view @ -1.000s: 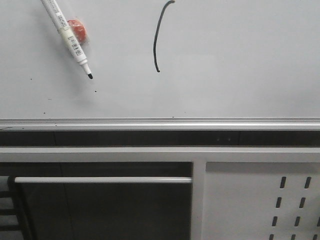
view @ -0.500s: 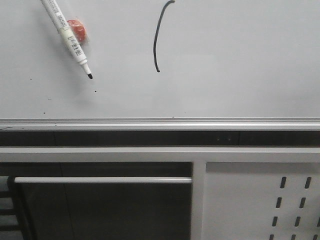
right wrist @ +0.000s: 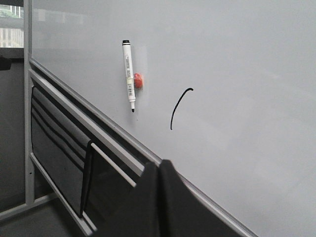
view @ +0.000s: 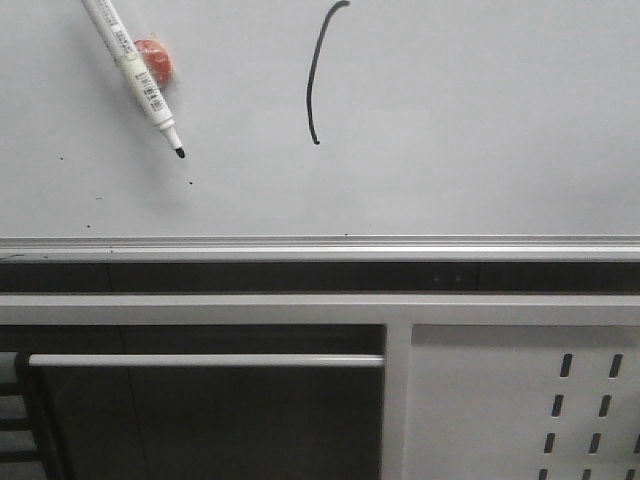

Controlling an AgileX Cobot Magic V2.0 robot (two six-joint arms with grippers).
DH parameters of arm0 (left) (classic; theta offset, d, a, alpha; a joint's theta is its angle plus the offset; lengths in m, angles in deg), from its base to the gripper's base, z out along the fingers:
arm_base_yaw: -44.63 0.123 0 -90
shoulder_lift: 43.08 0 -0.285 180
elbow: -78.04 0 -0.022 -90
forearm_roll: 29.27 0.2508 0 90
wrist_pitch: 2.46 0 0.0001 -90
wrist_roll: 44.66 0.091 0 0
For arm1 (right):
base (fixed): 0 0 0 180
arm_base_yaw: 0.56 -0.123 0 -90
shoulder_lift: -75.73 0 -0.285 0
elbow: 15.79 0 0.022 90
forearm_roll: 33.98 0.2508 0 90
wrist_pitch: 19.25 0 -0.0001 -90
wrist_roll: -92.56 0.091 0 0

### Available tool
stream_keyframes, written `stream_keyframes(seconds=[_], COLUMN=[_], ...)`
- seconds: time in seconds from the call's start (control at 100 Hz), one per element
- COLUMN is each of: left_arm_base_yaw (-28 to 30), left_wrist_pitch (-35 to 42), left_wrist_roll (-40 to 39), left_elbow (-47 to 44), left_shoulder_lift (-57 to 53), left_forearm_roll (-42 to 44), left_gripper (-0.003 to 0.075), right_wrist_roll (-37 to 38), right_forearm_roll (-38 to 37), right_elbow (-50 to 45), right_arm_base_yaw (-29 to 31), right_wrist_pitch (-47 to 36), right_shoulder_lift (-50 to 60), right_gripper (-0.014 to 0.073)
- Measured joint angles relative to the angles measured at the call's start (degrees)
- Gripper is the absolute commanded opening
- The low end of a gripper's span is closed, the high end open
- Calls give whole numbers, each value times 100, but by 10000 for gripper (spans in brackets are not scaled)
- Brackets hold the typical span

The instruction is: Write number 1 on whiteboard

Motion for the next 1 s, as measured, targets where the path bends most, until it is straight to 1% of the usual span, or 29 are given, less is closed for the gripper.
stream_keyframes(seconds=[0.1,0.32,0.48,0.77,1.0], left_arm_base_yaw=[0,0,0,-237,-239], left_wrist_pitch=[238,395,457,444,435], left_wrist_roll=[9,9,9,9,9], left_elbow=[-330,-795,-807,-807,-807], left_shoulder_lift=[-73,-324,-324,-324,-324], left_forearm_roll=[-141,-159,-8,62,116], left_gripper=[-18,-18,-18,-18,-18], right_wrist_roll=[0,0,0,0,0], right_forearm_roll=[0,0,0,0,0], right_elbow=[0,0,0,0,0], right_arm_base_yaw=[0,0,0,0,0], right_wrist_pitch=[0,0,0,0,0], right_shoulder_lift=[0,0,0,0,0], right_gripper=[-71,-71,-71,-71,-71])
